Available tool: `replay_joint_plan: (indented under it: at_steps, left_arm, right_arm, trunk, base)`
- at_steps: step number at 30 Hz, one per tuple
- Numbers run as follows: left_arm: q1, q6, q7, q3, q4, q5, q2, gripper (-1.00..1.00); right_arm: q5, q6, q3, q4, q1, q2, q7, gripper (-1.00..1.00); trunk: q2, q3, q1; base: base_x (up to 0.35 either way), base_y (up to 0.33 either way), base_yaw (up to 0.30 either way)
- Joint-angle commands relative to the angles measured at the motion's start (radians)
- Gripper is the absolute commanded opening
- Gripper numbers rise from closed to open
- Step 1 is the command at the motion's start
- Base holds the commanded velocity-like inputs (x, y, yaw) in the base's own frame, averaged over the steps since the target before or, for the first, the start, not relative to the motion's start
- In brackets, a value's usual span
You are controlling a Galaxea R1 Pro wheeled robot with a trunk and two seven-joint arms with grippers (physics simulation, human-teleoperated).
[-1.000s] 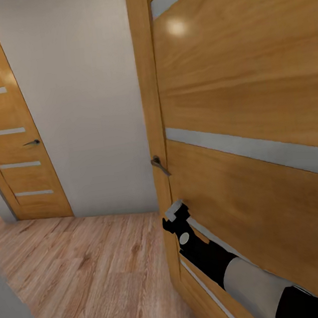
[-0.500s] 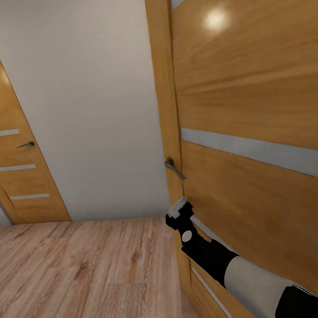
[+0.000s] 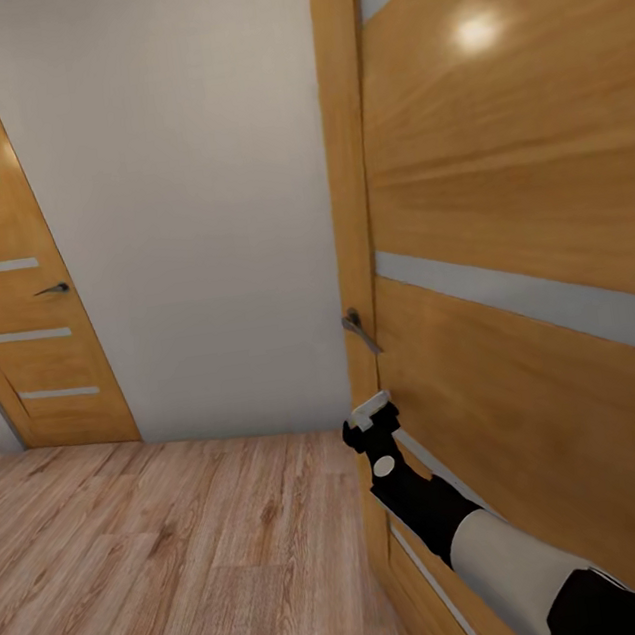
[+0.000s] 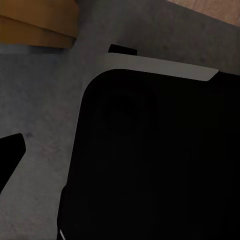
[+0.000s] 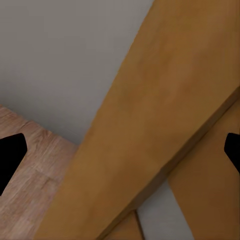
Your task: Move the two storage containers from the living room to the garage. In the garage, place one container on the floor and stack the other container on top of it (either order is fine).
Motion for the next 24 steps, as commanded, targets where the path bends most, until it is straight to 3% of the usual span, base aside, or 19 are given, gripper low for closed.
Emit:
replay_joint_plan:
  at_steps: [1, 4, 7, 8, 11, 19, 24]
  left_arm:
    - [0.0, -0.003, 0.002, 0.0, 0.0, 0.006, 0.0, 1.0]
    - [0.0, -0.003, 0.002, 0.0, 0.0, 0.006, 0.0, 1.0]
    - [0.0, -0.003, 0.002, 0.0, 0.0, 0.006, 0.0, 1.0]
    - [0.0, -0.003, 0.002, 0.0, 0.0, 0.006, 0.0, 1.0]
    - [0.0, -0.003, 0.002, 0.0, 0.0, 0.006, 0.0, 1.0]
    - [0.0, -0.003, 0.002, 0.0, 0.0, 0.006, 0.0, 1.0]
    - [0.0, -0.003, 0.002, 0.0, 0.0, 0.006, 0.0, 1.0]
  right_arm:
    - [0.008, 0.008, -0.003, 0.001, -0.001, 0.0, -0.013, 1.0]
    - [0.008, 0.008, -0.006, 0.001, -0.001, -0.01, -0.023, 1.0]
    - [0.008, 0.007, -0.011, 0.0, -0.001, -0.041, -0.031, 1.0]
    - [0.008, 0.007, -0.046, 0.0, -0.001, -0.06, -0.035, 1.0]
    - [0.008, 0.007, -0.091, 0.0, -0.001, -0.079, -0.036, 1.0]
    - [0.008, 0.006, -0.122, 0.0, -0.001, -0.155, -0.036, 1.0]
    - [0.008, 0.006, -0.194, 0.0, -0.001, -0.206, -0.036, 1.0]
  trunk:
    - [0.0, -0.001, 0.0]
    - [0.0, -0.001, 0.0]
    - [0.0, -0.001, 0.0]
    - [0.0, -0.001, 0.0]
    - [0.0, -0.001, 0.0]
    - [0.0, -0.001, 0.0]
    - [0.0, -0.001, 0.0]
  base:
    - [0.0, 0.0, 0.0]
    - [0.0, 0.0, 0.0]
    - [0.0, 0.0, 0.0]
    - [0.0, 0.0, 0.0]
    - [0.0, 0.0, 0.0]
    - [0.0, 0.0, 0.0]
    - [0.0, 0.0, 0.0]
